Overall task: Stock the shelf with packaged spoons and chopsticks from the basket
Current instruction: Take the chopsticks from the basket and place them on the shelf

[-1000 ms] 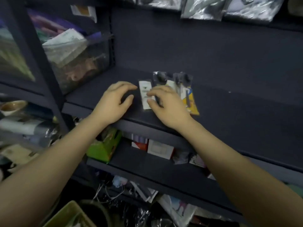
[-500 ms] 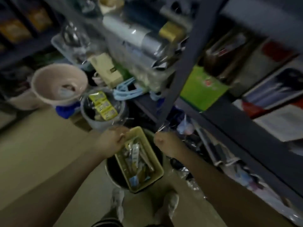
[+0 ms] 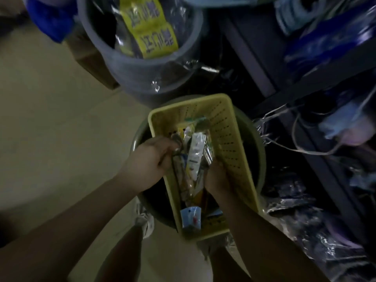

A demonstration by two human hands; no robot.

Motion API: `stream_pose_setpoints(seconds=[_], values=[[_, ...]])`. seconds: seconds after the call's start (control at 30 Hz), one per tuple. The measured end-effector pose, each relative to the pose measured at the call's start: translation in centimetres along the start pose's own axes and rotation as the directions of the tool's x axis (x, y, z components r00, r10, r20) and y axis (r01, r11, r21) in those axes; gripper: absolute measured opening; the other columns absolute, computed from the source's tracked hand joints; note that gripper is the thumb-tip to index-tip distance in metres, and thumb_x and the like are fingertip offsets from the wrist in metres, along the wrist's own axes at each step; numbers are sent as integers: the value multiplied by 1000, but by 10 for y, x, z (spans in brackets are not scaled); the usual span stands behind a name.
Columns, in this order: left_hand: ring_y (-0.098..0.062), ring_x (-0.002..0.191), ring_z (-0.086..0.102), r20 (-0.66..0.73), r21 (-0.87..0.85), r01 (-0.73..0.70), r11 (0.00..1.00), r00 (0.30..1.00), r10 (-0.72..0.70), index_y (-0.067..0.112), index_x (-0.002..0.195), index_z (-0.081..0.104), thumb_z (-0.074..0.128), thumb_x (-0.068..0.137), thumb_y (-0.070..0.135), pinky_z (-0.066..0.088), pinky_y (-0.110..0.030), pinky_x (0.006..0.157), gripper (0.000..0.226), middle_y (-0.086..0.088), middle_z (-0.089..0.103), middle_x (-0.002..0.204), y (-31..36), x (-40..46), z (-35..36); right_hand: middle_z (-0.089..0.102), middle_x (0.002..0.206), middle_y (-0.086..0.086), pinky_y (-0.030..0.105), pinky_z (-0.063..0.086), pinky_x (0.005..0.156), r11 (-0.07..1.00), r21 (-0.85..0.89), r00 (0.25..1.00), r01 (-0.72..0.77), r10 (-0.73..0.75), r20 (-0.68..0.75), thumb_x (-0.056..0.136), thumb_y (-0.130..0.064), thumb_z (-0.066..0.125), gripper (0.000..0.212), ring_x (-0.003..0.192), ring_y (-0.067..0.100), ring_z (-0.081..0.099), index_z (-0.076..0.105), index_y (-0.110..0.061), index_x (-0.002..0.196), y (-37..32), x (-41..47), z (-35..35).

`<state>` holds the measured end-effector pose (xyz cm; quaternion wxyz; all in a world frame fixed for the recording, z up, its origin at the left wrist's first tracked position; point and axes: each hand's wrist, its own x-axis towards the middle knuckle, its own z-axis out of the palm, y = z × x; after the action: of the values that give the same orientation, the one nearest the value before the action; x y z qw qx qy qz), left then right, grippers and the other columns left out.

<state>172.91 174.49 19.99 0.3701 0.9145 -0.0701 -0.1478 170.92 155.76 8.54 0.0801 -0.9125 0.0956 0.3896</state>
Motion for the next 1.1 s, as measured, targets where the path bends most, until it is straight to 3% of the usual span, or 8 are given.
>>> stream_pose_setpoints(seconds=[0.17,0.33,0.43,0.57,0.7,0.77,0.93,1.1], values=[[-1,82,50,-102,-79,-14,997,995,6,3,96,65,33,74,22,33,6,73,43,5,56,90,-8,-2,9,61,120,16,37,52,78,987,84,984,-136,144,-105,96,-18,44,31,107,31,62,48,-4,123,-5,14,17],[-3,61,54,-106,-218,157,963,977,-183,13,98,63,44,82,8,39,-2,54,25,5,59,78,13,-13,13,61,120,14,34,48,79,932,359,979,-41,110,-172,96,-28,43,33,110,33,59,49,-9,122,2,-26,-24],[-1,68,55,63,-289,286,913,958,-280,15,104,58,46,91,13,40,1,61,17,13,57,80,37,-14,18,63,112,11,36,49,83,812,577,987,88,9,-163,94,-36,43,36,102,29,61,51,-16,123,8,-61,-44],[-1,74,62,300,-628,417,657,909,-290,14,115,50,47,89,33,45,-4,62,32,10,65,82,75,-11,18,49,63,-5,21,35,44,365,931,981,35,-193,39,96,-28,44,18,50,8,43,57,-18,104,-10,-99,-82],[-4,55,63,171,-797,369,479,898,-406,7,97,53,48,90,23,49,-17,51,18,0,63,70,78,-9,8,62,86,-21,19,48,66,449,853,854,267,-521,7,98,-25,41,35,78,-3,59,43,-28,132,-28,-122,-92],[-4,56,60,84,-758,364,542,878,-472,11,83,55,46,92,15,49,-18,56,13,3,62,66,69,-8,4,61,117,-7,29,46,93,507,820,847,268,-529,50,95,-37,37,36,108,8,57,48,-27,128,-30,-119,-88],[-15,45,55,16,-489,422,763,879,-476,24,76,51,55,85,22,51,-26,47,11,3,53,53,33,-9,-11,61,95,4,22,40,66,624,781,990,-16,-100,100,95,-38,41,33,94,20,57,58,-10,102,-15,-64,-54],[-36,73,60,-110,-22,349,937,931,-349,11,101,53,46,71,43,44,-36,63,45,-4,51,67,6,-14,-19,61,117,7,39,50,89,702,678,975,-219,136,174,76,-47,65,60,108,30,59,50,-15,125,-4,-7,11]])
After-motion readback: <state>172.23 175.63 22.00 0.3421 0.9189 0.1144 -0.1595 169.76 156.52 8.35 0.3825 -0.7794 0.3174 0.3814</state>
